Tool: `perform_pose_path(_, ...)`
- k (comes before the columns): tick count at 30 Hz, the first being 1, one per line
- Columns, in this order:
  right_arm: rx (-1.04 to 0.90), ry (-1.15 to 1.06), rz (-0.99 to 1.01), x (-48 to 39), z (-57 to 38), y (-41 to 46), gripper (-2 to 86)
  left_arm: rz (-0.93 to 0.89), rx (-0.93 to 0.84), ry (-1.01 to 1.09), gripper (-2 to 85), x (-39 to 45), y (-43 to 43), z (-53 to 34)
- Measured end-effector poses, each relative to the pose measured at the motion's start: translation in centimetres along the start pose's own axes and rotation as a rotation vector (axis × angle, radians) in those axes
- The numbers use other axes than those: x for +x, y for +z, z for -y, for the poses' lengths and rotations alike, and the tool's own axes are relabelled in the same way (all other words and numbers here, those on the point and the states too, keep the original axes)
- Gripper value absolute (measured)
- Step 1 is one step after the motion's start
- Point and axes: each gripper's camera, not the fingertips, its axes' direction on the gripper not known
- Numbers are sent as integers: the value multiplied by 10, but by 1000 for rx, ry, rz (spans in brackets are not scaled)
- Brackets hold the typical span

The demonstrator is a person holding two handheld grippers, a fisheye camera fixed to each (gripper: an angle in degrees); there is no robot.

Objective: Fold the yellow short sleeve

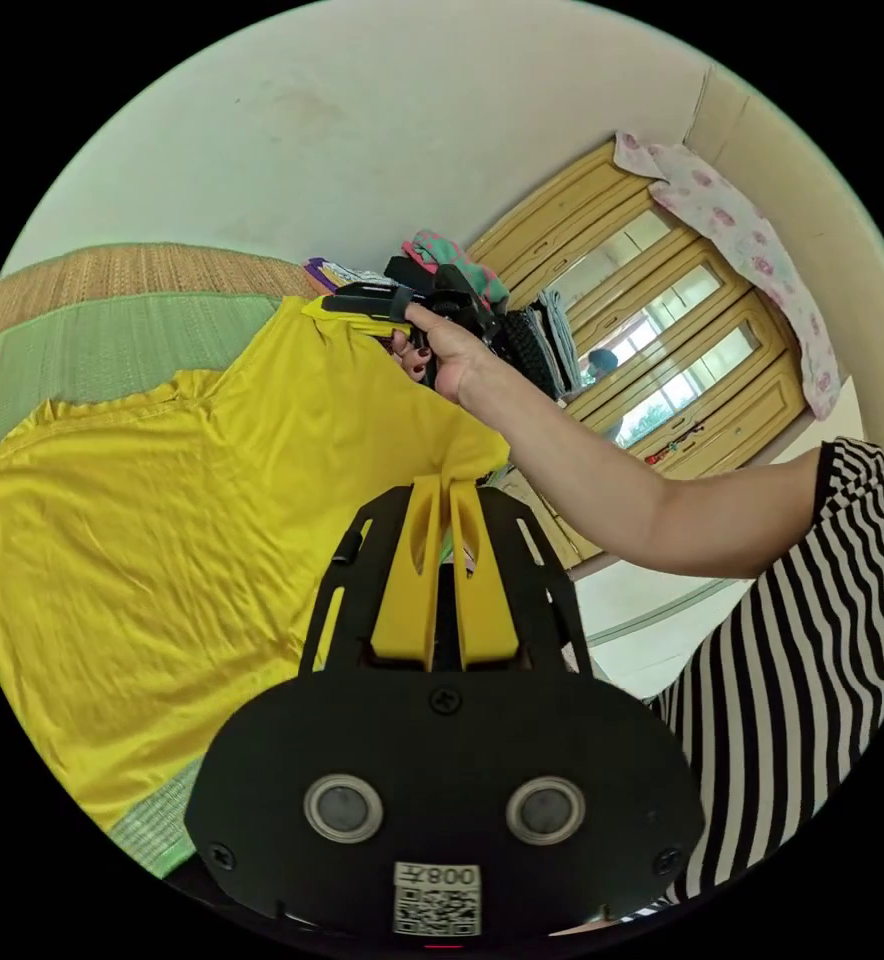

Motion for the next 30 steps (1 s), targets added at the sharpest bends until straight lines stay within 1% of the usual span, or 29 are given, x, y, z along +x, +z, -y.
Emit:
perform_pose_path(5, -69, -97, -27, -104, 38, 74, 14, 37, 169, -177, 9, -72, -78, -67)
perform_pose_path(7, -105, -115, -42, -135, 50, 109, 14, 50, 248, -299, 9, -113, -108, -105)
perform_pose_path(10, -181, -130, -97, -177, 68, 172, 14, 43, 336, -452, 10, -164, -136, -152)
perform_pose_path(12, -244, -133, -162, -204, 81, 220, 14, 30, 373, -532, 10, -192, -146, -177)
perform_pose_path(15, -311, -135, -222, -230, 96, 268, 14, 35, 396, -632, 11, -231, -156, -211)
perform_pose_path(18, -361, -145, -295, -254, 113, 301, 14, -9, 415, -692, 11, -265, -161, -236)
perform_pose_path(24, -440, -152, -387, -283, 142, 338, 16, -64, 439, -763, 13, -314, -168, -275)
perform_pose_path(30, -467, -169, -366, -316, 166, 349, 17, -99, 437, -782, 14, -346, -176, -298)
